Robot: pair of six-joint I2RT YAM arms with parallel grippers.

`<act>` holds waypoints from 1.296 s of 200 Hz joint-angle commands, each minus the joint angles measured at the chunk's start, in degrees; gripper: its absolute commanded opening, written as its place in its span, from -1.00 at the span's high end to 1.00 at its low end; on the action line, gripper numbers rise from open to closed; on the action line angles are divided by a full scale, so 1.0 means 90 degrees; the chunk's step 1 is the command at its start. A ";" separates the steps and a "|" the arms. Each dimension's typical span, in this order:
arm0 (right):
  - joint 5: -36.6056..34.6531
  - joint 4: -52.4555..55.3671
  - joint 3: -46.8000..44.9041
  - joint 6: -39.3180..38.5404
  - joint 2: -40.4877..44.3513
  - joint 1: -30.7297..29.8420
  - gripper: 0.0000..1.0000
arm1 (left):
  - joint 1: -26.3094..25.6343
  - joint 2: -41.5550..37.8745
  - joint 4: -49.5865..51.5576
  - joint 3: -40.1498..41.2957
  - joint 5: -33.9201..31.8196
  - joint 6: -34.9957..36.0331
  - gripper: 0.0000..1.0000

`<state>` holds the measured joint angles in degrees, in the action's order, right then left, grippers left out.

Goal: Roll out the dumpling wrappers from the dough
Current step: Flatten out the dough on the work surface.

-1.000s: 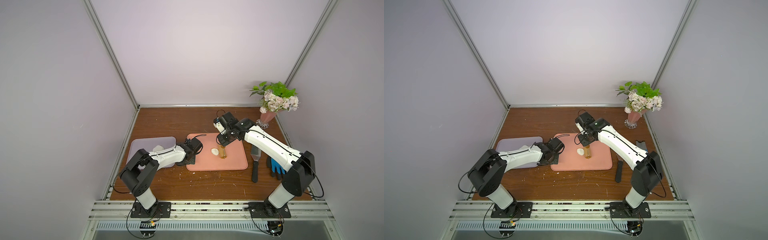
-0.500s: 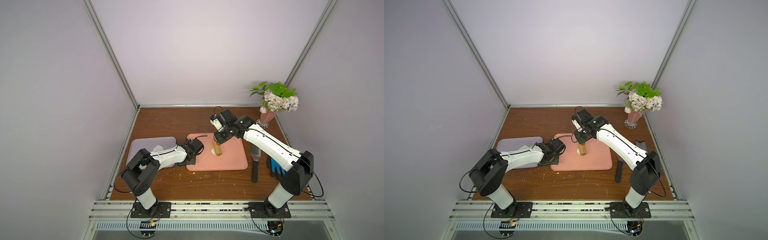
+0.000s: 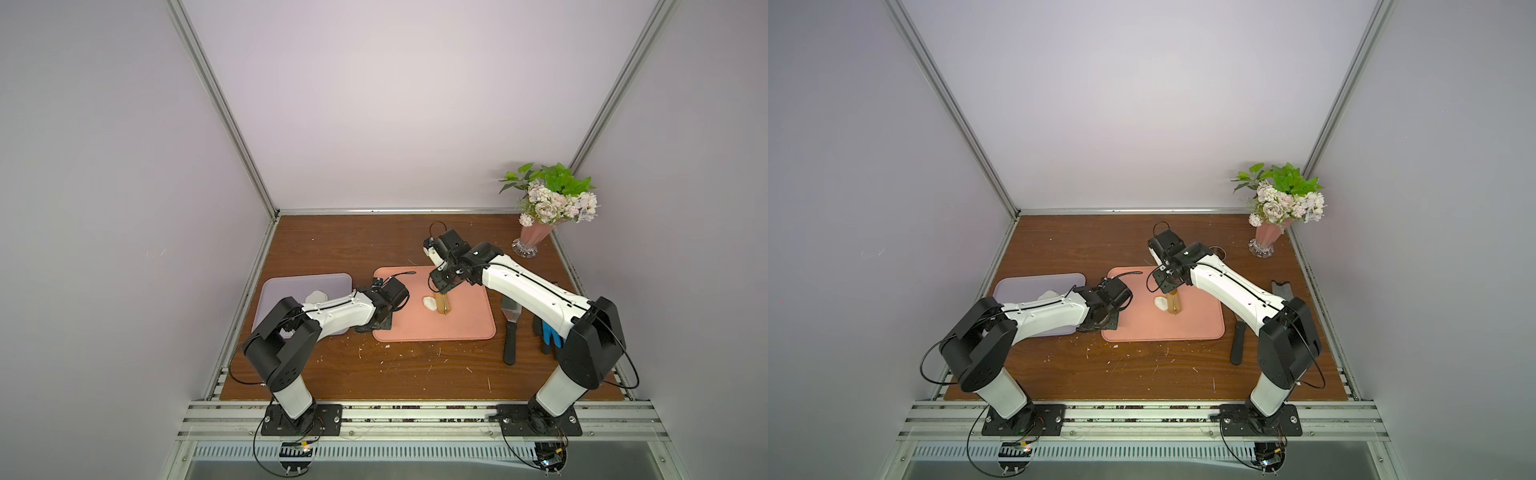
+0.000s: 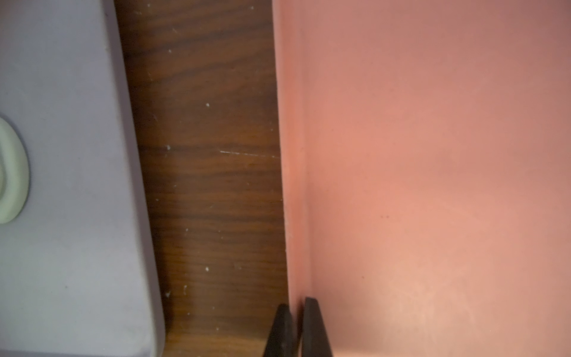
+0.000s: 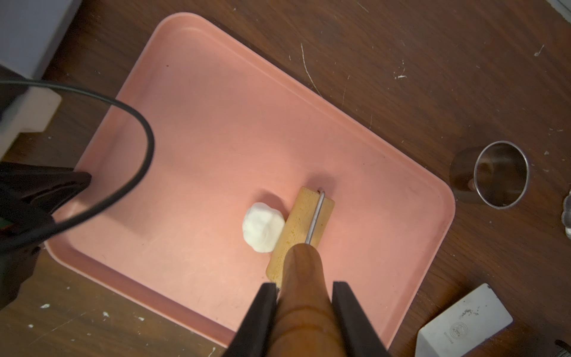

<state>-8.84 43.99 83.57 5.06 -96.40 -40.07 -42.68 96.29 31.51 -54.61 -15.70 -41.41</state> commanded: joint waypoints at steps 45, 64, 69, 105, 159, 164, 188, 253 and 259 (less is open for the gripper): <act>-0.0230 0.0693 0.0628 0.0112 0.0383 0.0015 1.00 | -0.0140 0.0185 0.0260 0.0086 0.0330 0.0049 1.00; -0.0066 0.0851 0.1013 0.0116 0.0430 0.0002 1.00 | -0.0141 0.0170 0.0258 0.0117 0.0334 0.0026 1.00; -0.0007 0.0872 0.1075 0.0121 0.0427 -0.0005 1.00 | -0.0141 0.0170 0.0260 0.0119 0.0329 0.0035 1.00; 0.0299 0.0667 0.1010 0.0148 0.0284 -0.0033 1.00 | -0.0140 0.0170 0.0252 0.0140 0.0324 0.0010 1.00; 0.0714 -0.0065 0.0222 0.0200 0.0016 -0.0049 1.00 | -0.0139 0.0239 0.0256 0.0062 0.0336 0.0037 1.00; 0.0727 -0.0100 0.0152 0.0208 0.0001 -0.0049 1.00 | -0.0141 0.0245 0.0261 0.0059 0.0339 0.0040 1.00; 0.0764 -0.0248 -0.0237 0.0203 -0.0099 -0.0042 1.00 | -0.0141 0.0229 0.0249 0.0077 0.0329 0.0015 1.00; 0.0191 0.0111 -0.0014 0.0167 0.0189 0.0063 1.00 | -0.0139 0.0223 0.0259 0.0089 0.0339 0.0045 1.00; 0.0081 0.0202 0.0101 0.0150 0.0272 0.0091 1.00 | -0.0137 0.0202 0.0260 0.0099 0.0345 0.0041 1.00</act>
<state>-8.03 43.11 82.32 5.52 -94.85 -39.64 -42.72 96.38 31.51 -54.61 -15.79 -41.69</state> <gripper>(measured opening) 0.312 0.047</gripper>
